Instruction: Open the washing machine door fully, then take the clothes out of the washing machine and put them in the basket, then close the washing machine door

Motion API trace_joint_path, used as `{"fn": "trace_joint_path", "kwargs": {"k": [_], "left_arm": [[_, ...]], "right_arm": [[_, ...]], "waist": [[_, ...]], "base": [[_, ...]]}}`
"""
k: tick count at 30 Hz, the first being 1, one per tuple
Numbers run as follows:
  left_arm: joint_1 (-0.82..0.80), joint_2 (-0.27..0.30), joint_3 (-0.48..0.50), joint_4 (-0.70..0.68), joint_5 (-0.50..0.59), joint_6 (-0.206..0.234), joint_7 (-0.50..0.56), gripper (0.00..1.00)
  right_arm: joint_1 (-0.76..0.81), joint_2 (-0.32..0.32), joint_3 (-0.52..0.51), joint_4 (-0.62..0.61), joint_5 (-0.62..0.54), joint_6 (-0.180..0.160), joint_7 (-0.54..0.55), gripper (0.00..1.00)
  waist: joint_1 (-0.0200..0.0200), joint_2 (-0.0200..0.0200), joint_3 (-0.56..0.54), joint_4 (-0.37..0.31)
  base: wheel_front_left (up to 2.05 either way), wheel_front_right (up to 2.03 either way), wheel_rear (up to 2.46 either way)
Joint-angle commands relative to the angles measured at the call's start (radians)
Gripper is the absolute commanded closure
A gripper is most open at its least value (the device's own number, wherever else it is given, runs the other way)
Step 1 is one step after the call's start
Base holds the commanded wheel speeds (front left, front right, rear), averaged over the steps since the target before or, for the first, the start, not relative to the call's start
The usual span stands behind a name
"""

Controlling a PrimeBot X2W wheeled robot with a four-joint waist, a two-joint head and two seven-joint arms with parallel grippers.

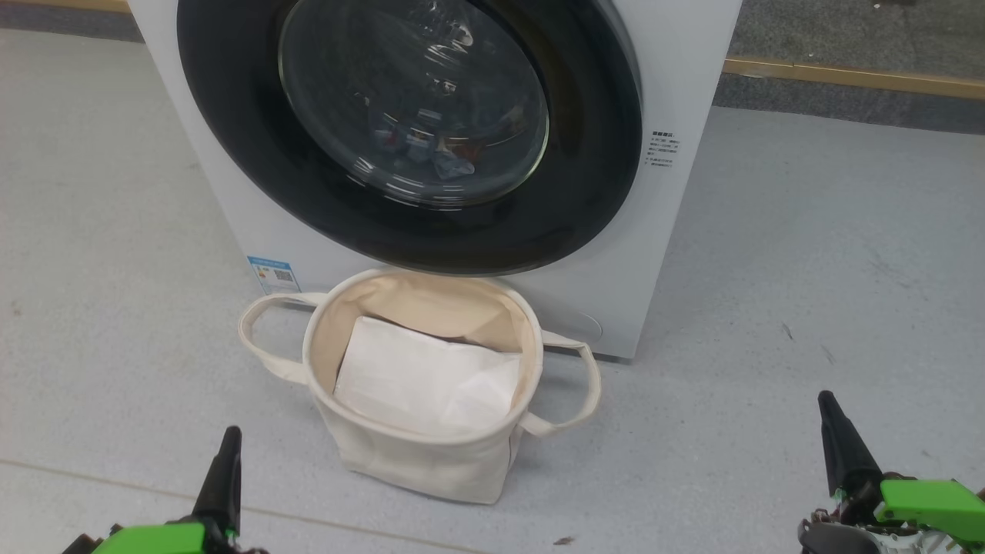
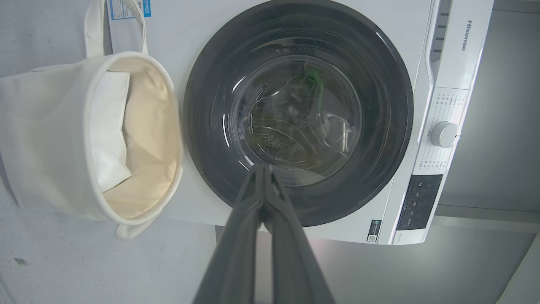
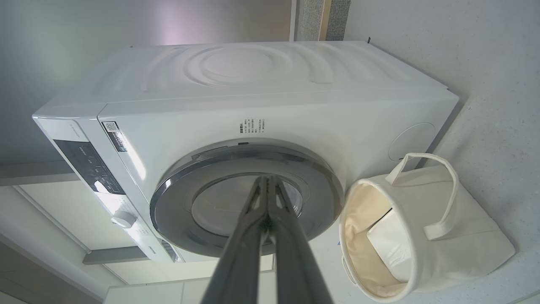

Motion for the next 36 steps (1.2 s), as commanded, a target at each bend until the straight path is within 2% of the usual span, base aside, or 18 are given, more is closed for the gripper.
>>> {"fn": "trace_joint_path", "kwargs": {"k": [1,36], "left_arm": [[-0.044,0.006,0.034,-0.036,-0.003,-0.007,0.008,1.00],[-0.044,0.006,0.034,-0.036,-0.003,-0.007,0.008,1.00]], "right_arm": [[-0.049,-0.006,0.020,-0.031,-0.004,0.000,0.008,1.00],[-0.049,-0.006,0.020,-0.031,-0.003,0.000,0.008,1.00]], "waist": [[0.0000,0.0000,0.000,0.000],[0.0000,0.0000,0.000,0.000]], "base": [[0.00,0.00,0.00],[0.00,0.00,0.00]]}}
